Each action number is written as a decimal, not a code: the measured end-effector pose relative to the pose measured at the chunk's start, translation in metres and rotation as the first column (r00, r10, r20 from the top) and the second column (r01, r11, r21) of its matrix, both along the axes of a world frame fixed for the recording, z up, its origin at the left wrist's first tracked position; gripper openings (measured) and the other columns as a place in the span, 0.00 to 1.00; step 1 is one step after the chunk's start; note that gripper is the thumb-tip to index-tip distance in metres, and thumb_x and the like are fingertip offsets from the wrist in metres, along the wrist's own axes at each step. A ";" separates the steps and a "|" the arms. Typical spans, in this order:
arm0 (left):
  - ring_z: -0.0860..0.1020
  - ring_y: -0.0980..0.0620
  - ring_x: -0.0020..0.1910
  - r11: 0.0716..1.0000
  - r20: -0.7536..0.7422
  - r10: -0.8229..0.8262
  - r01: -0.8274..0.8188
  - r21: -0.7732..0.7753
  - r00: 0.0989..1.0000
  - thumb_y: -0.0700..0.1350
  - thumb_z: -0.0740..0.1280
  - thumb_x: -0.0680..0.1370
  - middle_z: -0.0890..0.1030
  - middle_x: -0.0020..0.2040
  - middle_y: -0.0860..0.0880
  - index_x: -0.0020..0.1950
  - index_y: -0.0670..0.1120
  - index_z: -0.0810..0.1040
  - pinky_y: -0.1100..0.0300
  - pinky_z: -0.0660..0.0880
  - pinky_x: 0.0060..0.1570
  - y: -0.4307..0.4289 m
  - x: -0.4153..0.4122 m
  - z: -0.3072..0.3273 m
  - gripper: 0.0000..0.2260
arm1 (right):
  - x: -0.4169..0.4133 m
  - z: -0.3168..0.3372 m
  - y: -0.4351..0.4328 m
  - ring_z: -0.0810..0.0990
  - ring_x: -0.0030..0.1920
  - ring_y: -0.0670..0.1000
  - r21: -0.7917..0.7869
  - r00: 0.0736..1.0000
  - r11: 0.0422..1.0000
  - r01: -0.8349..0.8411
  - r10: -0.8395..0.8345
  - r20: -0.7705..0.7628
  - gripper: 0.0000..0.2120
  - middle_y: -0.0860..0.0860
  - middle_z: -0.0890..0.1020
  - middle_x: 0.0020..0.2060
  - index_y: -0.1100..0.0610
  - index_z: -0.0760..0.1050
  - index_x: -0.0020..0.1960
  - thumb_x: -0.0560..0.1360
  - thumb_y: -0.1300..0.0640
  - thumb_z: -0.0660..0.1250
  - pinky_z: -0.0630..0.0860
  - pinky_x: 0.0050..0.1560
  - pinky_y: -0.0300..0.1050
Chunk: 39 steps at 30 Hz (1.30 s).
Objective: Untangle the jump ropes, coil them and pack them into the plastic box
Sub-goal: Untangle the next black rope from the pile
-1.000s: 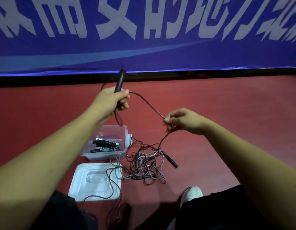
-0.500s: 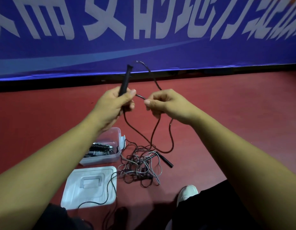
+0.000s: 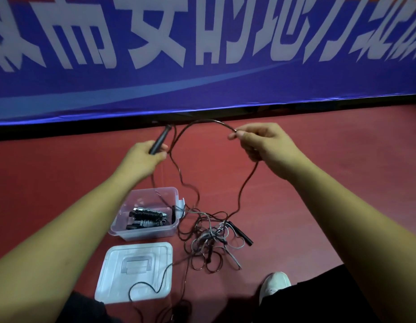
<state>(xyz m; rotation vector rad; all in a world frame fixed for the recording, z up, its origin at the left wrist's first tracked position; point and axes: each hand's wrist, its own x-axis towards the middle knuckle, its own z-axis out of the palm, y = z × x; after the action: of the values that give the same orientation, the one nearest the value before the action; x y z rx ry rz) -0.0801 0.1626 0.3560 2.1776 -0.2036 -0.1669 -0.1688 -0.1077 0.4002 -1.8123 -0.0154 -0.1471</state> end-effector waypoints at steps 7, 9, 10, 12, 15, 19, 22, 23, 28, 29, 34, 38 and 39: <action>0.83 0.55 0.50 0.876 0.025 -0.407 0.399 -0.271 0.913 0.43 0.65 0.81 0.86 0.48 0.52 0.59 0.48 0.81 0.61 0.76 0.54 -0.035 -0.040 0.019 0.08 | -0.010 0.002 0.036 0.66 0.28 0.44 -0.511 0.983 0.840 -0.182 0.167 -0.075 0.08 0.48 0.73 0.27 0.58 0.84 0.46 0.78 0.57 0.67 0.63 0.31 0.42; 0.80 0.52 0.34 0.863 0.030 -0.425 0.414 -0.289 0.905 0.42 0.65 0.81 0.81 0.34 0.51 0.51 0.45 0.79 0.62 0.77 0.39 -0.039 -0.044 0.019 0.04 | -0.009 0.007 0.037 0.64 0.25 0.42 -0.457 0.993 0.882 -0.112 0.117 -0.017 0.08 0.44 0.69 0.24 0.59 0.84 0.45 0.78 0.58 0.67 0.61 0.29 0.37; 0.76 0.53 0.28 0.865 0.035 -0.397 0.387 -0.319 0.917 0.42 0.65 0.81 0.77 0.30 0.53 0.47 0.45 0.77 0.63 0.73 0.33 -0.040 -0.044 0.018 0.04 | -0.009 0.007 0.036 0.65 0.25 0.42 -0.428 0.995 0.898 -0.095 0.103 -0.006 0.08 0.44 0.70 0.24 0.59 0.84 0.46 0.78 0.57 0.67 0.62 0.29 0.36; 0.68 0.55 0.24 0.843 0.029 -0.300 0.279 -0.459 0.954 0.40 0.65 0.80 0.75 0.30 0.55 0.43 0.44 0.74 0.66 0.65 0.27 -0.040 -0.040 0.020 0.06 | -0.012 0.003 0.031 0.69 0.26 0.42 -0.399 0.990 0.907 -0.138 0.128 -0.052 0.09 0.47 0.74 0.26 0.60 0.82 0.46 0.78 0.56 0.68 0.67 0.31 0.37; 0.62 0.59 0.22 0.705 -0.027 -0.145 0.084 -0.705 0.989 0.36 0.63 0.80 0.71 0.27 0.55 0.41 0.44 0.71 0.67 0.61 0.24 -0.033 -0.027 0.030 0.09 | -0.009 -0.016 0.010 0.80 0.34 0.46 -0.433 0.949 0.858 -0.278 0.176 -0.260 0.08 0.56 0.84 0.35 0.60 0.80 0.44 0.79 0.56 0.67 0.77 0.44 0.42; 0.61 0.58 0.21 0.670 -0.075 -0.038 -0.030 -0.742 0.996 0.36 0.63 0.81 0.66 0.24 0.55 0.41 0.43 0.70 0.66 0.61 0.25 -0.017 -0.016 0.027 0.09 | -0.003 -0.038 -0.024 0.81 0.45 0.49 -0.357 0.888 0.859 -0.368 0.210 -0.410 0.06 0.55 0.85 0.43 0.57 0.79 0.46 0.80 0.60 0.65 0.75 0.57 0.54; 0.69 0.58 0.22 0.784 -0.079 0.075 -0.108 -0.612 0.994 0.37 0.63 0.81 0.71 0.28 0.50 0.42 0.43 0.74 0.66 0.66 0.26 -0.015 -0.009 0.020 0.08 | -0.001 -0.037 -0.025 0.82 0.42 0.55 -0.287 0.935 0.925 -0.250 0.153 -0.319 0.07 0.57 0.82 0.38 0.60 0.78 0.46 0.81 0.63 0.62 0.78 0.53 0.56; 0.74 0.56 0.26 0.857 -0.057 0.108 -0.122 -0.501 0.992 0.38 0.63 0.82 0.76 0.33 0.48 0.45 0.43 0.76 0.65 0.70 0.29 -0.014 -0.007 0.017 0.06 | 0.000 -0.033 -0.022 0.81 0.38 0.57 -0.245 0.957 0.950 -0.192 0.125 -0.262 0.08 0.56 0.80 0.35 0.62 0.78 0.47 0.81 0.64 0.62 0.79 0.48 0.55; 0.75 0.49 0.42 0.995 0.141 0.094 -0.091 -0.029 0.986 0.46 0.65 0.81 0.79 0.46 0.47 0.61 0.46 0.79 0.59 0.67 0.45 -0.010 -0.009 0.011 0.11 | -0.005 0.003 0.005 0.65 0.26 0.49 -0.163 0.998 0.985 -0.054 0.051 -0.026 0.10 0.49 0.67 0.26 0.64 0.80 0.51 0.82 0.61 0.61 0.64 0.28 0.41; 0.78 0.49 0.45 0.997 0.153 0.038 -0.027 -0.075 0.987 0.46 0.64 0.82 0.81 0.48 0.49 0.61 0.46 0.80 0.59 0.69 0.47 -0.013 -0.014 0.014 0.10 | -0.007 0.007 0.011 0.65 0.25 0.47 -0.222 0.997 0.972 -0.074 0.068 -0.032 0.10 0.47 0.68 0.24 0.62 0.81 0.50 0.81 0.60 0.62 0.63 0.27 0.39; 0.84 0.51 0.51 0.860 0.000 -0.414 0.392 -0.326 0.910 0.50 0.63 0.82 0.86 0.46 0.49 0.54 0.48 0.80 0.55 0.78 0.56 -0.036 -0.043 0.022 0.09 | -0.015 0.006 0.040 0.65 0.24 0.42 -0.486 0.985 0.860 -0.155 0.170 -0.014 0.10 0.45 0.71 0.26 0.58 0.83 0.46 0.80 0.58 0.64 0.61 0.28 0.37; 0.71 0.50 0.24 0.867 -0.001 -0.399 0.376 -0.326 0.917 0.50 0.65 0.81 0.71 0.24 0.54 0.43 0.45 0.73 0.61 0.68 0.29 -0.041 -0.048 0.018 0.12 | -0.013 0.003 0.037 0.67 0.23 0.42 -0.417 0.991 0.900 -0.130 0.131 -0.025 0.11 0.46 0.72 0.24 0.59 0.81 0.43 0.80 0.55 0.65 0.64 0.27 0.35; 0.68 0.52 0.22 0.861 0.007 -0.332 0.306 -0.406 0.943 0.47 0.65 0.82 0.68 0.23 0.55 0.41 0.45 0.71 0.63 0.64 0.26 -0.042 -0.047 0.022 0.11 | -0.014 0.000 0.033 0.70 0.24 0.44 -0.399 0.985 0.900 -0.173 0.151 -0.087 0.12 0.49 0.74 0.25 0.60 0.80 0.42 0.80 0.54 0.65 0.67 0.28 0.36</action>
<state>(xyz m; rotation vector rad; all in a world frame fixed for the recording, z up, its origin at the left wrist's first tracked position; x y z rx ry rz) -0.1267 0.1205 0.3775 1.7118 -0.5195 -0.3504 -0.1827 -0.0750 0.4005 -2.2208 -0.1703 0.0282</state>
